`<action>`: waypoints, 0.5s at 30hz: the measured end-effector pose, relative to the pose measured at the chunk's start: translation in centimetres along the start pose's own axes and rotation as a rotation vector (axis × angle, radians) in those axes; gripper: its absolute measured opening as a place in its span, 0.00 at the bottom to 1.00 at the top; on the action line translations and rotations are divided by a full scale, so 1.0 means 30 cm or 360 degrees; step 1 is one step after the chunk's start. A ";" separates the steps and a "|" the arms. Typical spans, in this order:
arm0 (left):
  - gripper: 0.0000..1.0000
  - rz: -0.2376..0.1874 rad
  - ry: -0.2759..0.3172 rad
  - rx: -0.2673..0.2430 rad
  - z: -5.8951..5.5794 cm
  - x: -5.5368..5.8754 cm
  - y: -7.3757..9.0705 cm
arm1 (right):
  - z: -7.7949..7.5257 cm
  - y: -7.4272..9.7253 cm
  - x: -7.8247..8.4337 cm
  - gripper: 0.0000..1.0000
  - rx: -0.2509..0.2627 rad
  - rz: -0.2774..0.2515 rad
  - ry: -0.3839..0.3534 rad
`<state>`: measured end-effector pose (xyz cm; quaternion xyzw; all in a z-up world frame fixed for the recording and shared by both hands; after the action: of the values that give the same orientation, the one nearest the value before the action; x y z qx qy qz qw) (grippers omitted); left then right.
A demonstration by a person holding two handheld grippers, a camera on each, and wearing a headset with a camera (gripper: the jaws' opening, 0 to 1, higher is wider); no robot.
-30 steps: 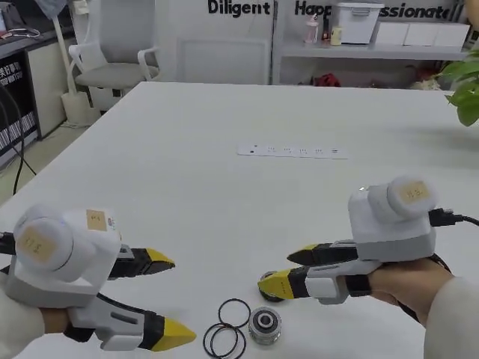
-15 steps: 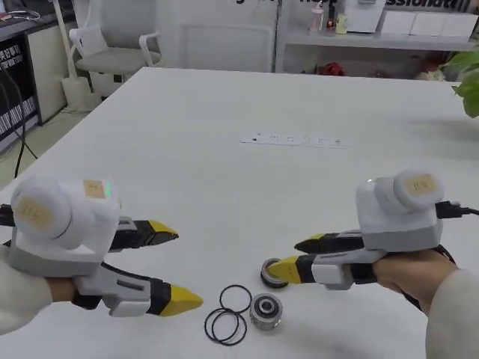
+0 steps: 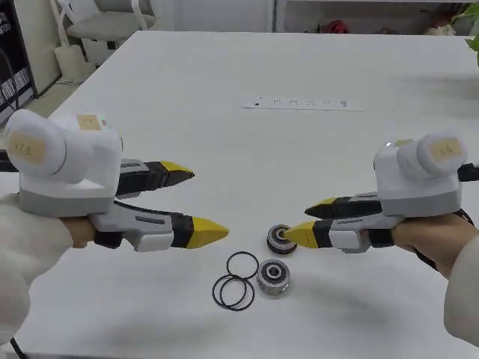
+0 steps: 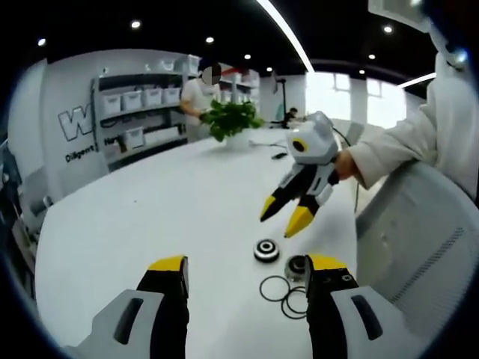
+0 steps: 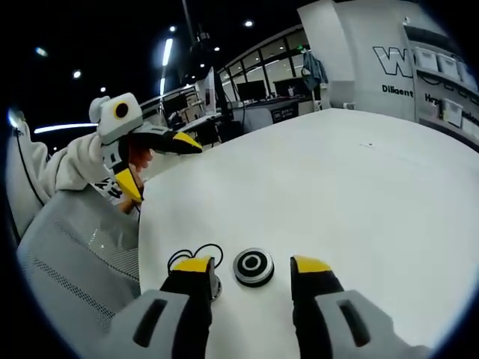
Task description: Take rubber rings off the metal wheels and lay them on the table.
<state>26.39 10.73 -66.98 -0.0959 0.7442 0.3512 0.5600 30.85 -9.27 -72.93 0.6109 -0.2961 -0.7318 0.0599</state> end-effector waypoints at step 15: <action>0.61 -0.0052 -0.0202 0.0201 -0.016 -0.193 -0.147 | 0.009 -0.032 0.061 0.35 -0.0043 0.0113 0.0014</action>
<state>30.43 5.76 -63.54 -0.0500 0.7261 0.3000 0.6167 30.42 -9.21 -74.95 0.6023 -0.3074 -0.7304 0.0955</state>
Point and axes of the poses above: the centre of the closed fingertips' face, and the gripper's own axes: y roughly backward along the fingers, z roughly to its left, x roughly out of its underside, the point moved 7 cm from there along y, roughly backward along the fingers, and after that the axes turned 10 degrees about y, right-handed, at the moved point
